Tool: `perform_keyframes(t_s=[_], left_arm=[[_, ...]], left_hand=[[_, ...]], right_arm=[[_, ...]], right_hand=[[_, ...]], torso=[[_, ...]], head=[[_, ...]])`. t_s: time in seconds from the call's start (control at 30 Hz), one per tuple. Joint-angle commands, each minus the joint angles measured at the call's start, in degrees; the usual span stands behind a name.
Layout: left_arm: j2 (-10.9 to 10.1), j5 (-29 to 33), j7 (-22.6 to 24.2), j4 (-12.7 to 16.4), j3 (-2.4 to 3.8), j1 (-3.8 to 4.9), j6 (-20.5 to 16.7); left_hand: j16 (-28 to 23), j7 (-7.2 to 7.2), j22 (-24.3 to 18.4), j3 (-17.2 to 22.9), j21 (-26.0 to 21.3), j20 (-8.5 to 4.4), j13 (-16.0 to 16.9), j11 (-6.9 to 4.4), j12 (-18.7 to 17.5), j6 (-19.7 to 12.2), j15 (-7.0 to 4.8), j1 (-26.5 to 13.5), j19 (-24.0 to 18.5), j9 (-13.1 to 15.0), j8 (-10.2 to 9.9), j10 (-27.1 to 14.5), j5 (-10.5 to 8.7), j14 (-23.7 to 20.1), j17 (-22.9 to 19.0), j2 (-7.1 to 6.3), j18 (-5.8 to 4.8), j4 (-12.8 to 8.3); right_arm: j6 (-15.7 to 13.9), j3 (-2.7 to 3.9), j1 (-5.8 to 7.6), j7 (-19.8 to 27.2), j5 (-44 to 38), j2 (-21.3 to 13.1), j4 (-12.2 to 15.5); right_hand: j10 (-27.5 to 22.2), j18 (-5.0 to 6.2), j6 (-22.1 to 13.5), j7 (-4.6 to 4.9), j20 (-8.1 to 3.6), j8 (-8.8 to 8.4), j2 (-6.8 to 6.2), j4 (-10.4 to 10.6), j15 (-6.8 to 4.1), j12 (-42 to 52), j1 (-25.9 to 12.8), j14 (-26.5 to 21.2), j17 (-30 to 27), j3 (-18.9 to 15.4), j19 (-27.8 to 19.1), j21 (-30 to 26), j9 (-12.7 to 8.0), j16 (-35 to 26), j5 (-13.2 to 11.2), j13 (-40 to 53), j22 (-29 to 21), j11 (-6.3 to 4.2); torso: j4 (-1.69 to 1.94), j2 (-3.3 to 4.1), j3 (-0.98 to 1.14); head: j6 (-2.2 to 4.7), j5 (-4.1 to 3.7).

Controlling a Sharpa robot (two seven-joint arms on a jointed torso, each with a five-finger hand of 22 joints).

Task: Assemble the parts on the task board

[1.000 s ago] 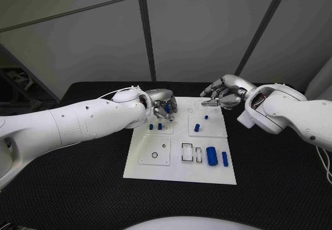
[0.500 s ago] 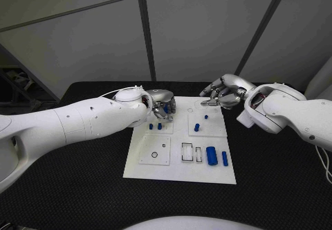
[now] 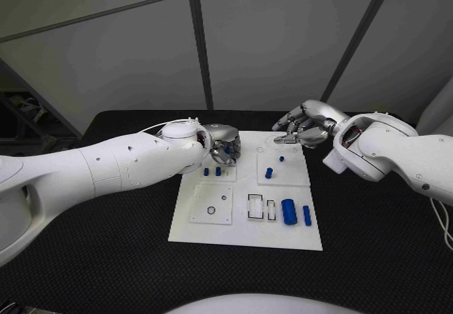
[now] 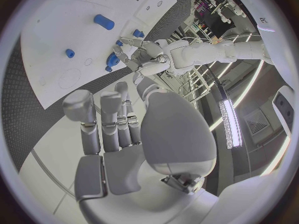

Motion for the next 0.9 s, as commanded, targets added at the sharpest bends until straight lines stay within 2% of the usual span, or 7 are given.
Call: perform_keyframes(t_s=[0.03, 0.23, 0.37, 0.6, 0.9], left_arm=[[0.16, -0.57, -0.53, -0.08, -0.05, -0.09, 1.81], [0.27, -0.71, -0.87, -0.06, -0.05, -0.20, 2.70], [0.31, -1.07, -1.01, -0.02, -0.05, -0.23, 2.81], [0.35, -1.24, -0.74, 0.08, -0.05, -0.27, 2.28], [-0.39, -1.27, 0.32, 0.84, -0.02, -0.37, 0.06]], left_hand=[[0.46, -0.01, 0.39, 0.86, 0.58, 0.08, -0.38, -0.14, 0.41, 0.67, -0.02, 0.08, 0.40, -0.31, 0.23, 0.48, 0.13, 2.78, 0.10, 0.99, -5.93, -0.11], [1.20, 0.05, 1.59, 2.42, 1.74, 0.41, -0.92, -0.38, 1.67, 2.18, 0.35, 1.18, 0.63, -0.81, 0.76, 2.38, 0.53, 2.82, 0.34, 2.20, -6.13, -1.19], [1.52, 0.10, 2.20, 3.55, 2.31, 0.47, -1.23, -0.47, 2.24, 3.01, 0.33, 2.04, 0.67, -1.14, 0.94, 3.16, 2.18, 2.77, 0.36, 2.93, -6.18, -2.33], [2.20, 0.09, 3.24, 4.63, 3.30, 0.42, -1.58, -0.61, 3.13, 4.42, 0.19, 2.55, 0.80, -1.59, 1.28, 4.30, 3.84, 2.76, 0.57, 4.00, -6.32, -4.13], [2.15, 0.15, 3.56, 4.68, 3.60, 0.40, -1.71, -0.63, 3.19, 4.59, 0.23, 2.36, 0.87, -1.74, 1.25, 4.37, 3.97, 2.71, 0.40, 4.00, -6.37, -4.51]], right_arm=[[0.15, 0.04, 0.11, 0.53, -0.10, 0.09, 0.08], [0.16, 0.04, 0.11, 0.49, -0.10, 0.05, 0.13], [0.15, 0.04, 0.11, 0.48, -0.10, 0.03, 0.17], [0.14, 0.05, 0.11, 0.49, -0.10, 0.07, 0.16], [0.10, 0.05, 0.11, 0.54, -0.10, 0.02, 0.15]], right_hand=[[-0.17, 0.51, -0.31, 0.11, 0.06, -0.05, -0.01, 0.28, -0.05, 0.27, -0.33, 0.43, 0.05, 0.11, 0.41, -0.07, 0.06, -0.13, 0.13, 0.06, 0.05, -0.15], [-0.17, 0.51, -0.31, 0.11, 0.06, -0.05, -0.01, 0.28, -0.05, 0.27, -0.33, 0.43, 0.05, 0.11, 0.41, -0.07, 0.06, -0.13, 0.13, 0.06, 0.05, -0.15], [-0.17, 0.51, -0.31, 0.11, 0.06, -0.05, -0.01, 0.28, -0.05, 0.27, -0.33, 0.43, 0.05, 0.11, 0.41, -0.07, 0.06, -0.13, 0.13, 0.06, 0.05, -0.15], [-0.14, 0.50, -0.26, 0.10, 0.05, -0.03, 0.02, 0.29, -0.06, 0.33, -0.32, 0.49, 0.17, 0.17, 0.46, -0.07, 0.08, -0.08, 0.20, 0.06, 0.08, -0.16], [-0.14, 0.50, -0.26, 0.10, 0.05, -0.03, 0.02, 0.29, -0.06, 0.33, -0.32, 0.49, 0.17, 0.17, 0.46, -0.07, 0.08, -0.08, 0.20, 0.06, 0.08, -0.16]], torso=[[0.02, 0.01, -0.01], [-0.05, 0.05, 0.00], [0.01, 0.01, 0.00], [0.01, 0.00, 0.01], [0.02, -0.02, -0.04]], head=[[-0.02, 0.03], [-0.05, 0.03], [-0.14, 0.04], [-0.19, 0.02], [-0.05, -0.11]])
